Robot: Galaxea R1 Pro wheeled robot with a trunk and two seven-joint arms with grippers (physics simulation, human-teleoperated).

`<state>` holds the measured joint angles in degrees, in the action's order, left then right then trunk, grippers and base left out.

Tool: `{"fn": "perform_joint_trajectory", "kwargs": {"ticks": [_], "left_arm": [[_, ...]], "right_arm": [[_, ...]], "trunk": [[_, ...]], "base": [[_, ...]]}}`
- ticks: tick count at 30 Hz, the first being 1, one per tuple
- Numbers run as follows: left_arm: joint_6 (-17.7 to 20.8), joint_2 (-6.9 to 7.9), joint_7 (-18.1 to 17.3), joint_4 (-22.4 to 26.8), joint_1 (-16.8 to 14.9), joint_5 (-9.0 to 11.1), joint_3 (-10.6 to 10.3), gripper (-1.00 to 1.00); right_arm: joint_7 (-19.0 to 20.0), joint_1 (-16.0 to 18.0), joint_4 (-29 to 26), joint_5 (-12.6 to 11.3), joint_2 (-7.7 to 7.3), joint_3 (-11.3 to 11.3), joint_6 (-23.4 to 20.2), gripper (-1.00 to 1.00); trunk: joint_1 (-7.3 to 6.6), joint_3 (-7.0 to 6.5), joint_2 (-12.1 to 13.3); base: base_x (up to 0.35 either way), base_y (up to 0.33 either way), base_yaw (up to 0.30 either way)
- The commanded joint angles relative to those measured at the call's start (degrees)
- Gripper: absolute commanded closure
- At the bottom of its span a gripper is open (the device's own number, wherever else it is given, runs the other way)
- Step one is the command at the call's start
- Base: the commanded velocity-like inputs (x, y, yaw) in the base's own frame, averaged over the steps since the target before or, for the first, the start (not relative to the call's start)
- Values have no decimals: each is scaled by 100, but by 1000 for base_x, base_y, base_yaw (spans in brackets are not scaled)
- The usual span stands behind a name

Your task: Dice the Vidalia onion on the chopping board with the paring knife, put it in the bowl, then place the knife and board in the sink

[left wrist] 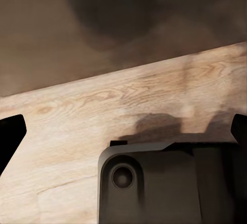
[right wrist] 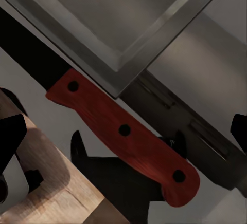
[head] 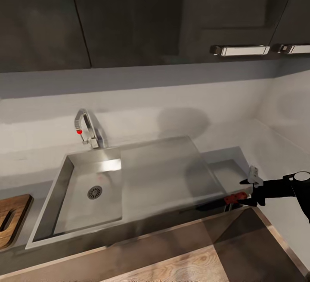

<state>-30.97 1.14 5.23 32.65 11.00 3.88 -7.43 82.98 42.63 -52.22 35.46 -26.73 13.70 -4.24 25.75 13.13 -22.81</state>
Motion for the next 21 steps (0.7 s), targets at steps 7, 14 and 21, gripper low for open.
{"fn": "perform_joint_trajectory", "kwargs": {"ticks": [7, 14, 21], "left_arm": [[-5, 7, 48, 5, 1, 37, -48, -100], [-5, 9, 48, 6, 1, 37, -48, -100], [-5, 8, 48, 4, 0, 35, -48, -100]], "right_arm": [[9, 2, 59, 22, 1, 10, -42, -100], [8, 1, 63, 22, 2, 10, -42, -100], [8, 4, 63, 22, 3, 10, -42, -100]], "trunk": [[3, 75, -11], [3, 141, -11], [3, 206, -11]], "base": [[0, 0, 0], [0, 0, 0], [0, 0, 0]]}}
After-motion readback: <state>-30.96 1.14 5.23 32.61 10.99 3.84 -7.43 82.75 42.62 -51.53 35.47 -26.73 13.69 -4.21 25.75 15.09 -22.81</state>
